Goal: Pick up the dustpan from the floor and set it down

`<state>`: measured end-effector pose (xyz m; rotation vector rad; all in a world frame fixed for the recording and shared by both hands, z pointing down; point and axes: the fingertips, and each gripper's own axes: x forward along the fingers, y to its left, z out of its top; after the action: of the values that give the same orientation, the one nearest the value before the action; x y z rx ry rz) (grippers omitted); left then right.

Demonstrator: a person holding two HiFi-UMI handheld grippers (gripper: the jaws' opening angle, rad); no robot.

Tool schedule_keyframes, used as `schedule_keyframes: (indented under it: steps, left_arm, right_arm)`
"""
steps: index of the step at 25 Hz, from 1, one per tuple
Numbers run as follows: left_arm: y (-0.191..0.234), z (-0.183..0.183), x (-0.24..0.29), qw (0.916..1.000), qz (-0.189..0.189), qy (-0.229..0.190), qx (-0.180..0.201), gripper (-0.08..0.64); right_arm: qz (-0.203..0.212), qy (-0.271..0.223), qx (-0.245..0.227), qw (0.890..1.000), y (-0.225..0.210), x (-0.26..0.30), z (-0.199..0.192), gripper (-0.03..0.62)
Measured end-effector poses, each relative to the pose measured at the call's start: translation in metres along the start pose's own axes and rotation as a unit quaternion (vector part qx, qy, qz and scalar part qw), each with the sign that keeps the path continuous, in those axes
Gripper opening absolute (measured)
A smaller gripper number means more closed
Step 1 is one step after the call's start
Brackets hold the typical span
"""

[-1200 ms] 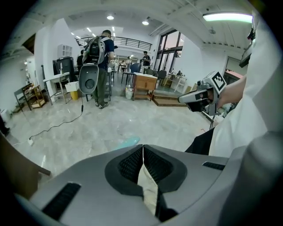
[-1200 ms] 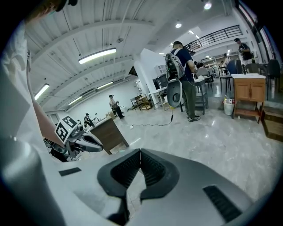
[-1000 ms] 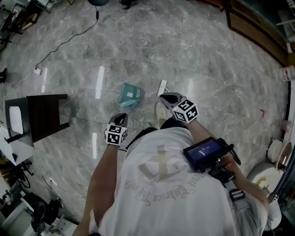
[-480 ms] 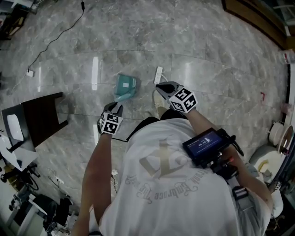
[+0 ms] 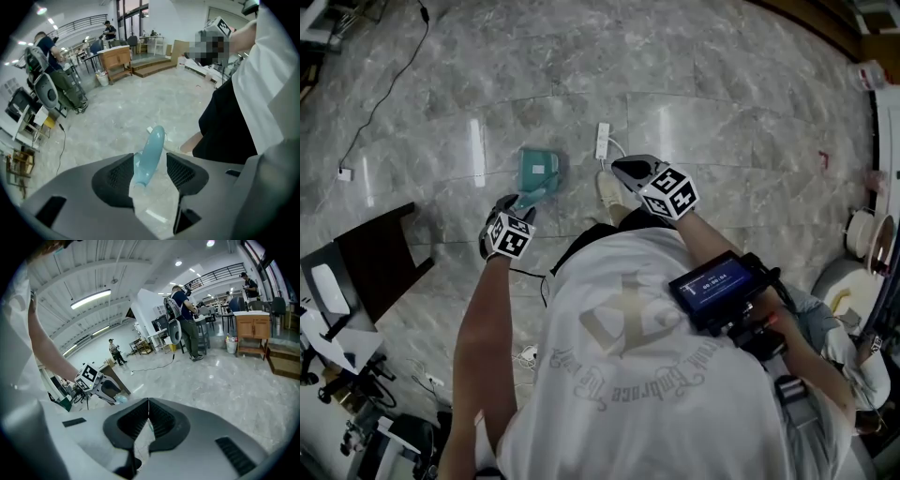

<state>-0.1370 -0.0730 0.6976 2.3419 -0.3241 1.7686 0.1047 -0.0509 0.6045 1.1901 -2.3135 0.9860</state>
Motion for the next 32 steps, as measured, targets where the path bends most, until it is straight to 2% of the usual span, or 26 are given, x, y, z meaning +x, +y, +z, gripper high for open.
schedule_keyframes:
  steps: [6, 11, 13, 14, 18, 23, 32]
  left_arm:
    - [0.008, -0.022, 0.023, 0.9942, -0.017, 0.074, 0.076, 0.210]
    - [0.012, -0.026, 0.030, 0.9902, -0.016, 0.088, 0.108, 0.202]
    - [0.011, -0.024, 0.033, 0.9896, -0.015, 0.090, 0.111, 0.155]
    - [0.011, -0.023, 0.034, 0.9892, -0.014, 0.093, 0.113, 0.155]
    - [0.015, -0.025, 0.032, 0.9879, -0.011, 0.106, 0.113, 0.150]
    - [0.013, -0.034, 0.025, 0.9892, -0.007, 0.111, 0.096, 0.147]
    - [0.005, -0.046, 0.004, 0.9953, 0.016, 0.082, 0.048, 0.144]
  right_arm:
    - [-0.021, -0.001, 0.015, 1.000, -0.012, -0.005, -0.002, 0.017]
    - [-0.030, 0.000, 0.024, 0.999, -0.017, -0.007, -0.002, 0.017]
    - [-0.033, 0.002, 0.027, 0.999, -0.019, -0.009, -0.004, 0.017]
    - [-0.034, 0.003, 0.027, 0.999, -0.020, -0.009, -0.005, 0.017]
    - [-0.032, 0.001, 0.026, 0.999, -0.021, -0.009, -0.003, 0.017]
    - [-0.020, 0.001, 0.017, 1.000, -0.015, -0.003, 0.003, 0.017]
    - [0.007, 0.007, -0.002, 1.000, -0.003, 0.008, 0.004, 0.017]
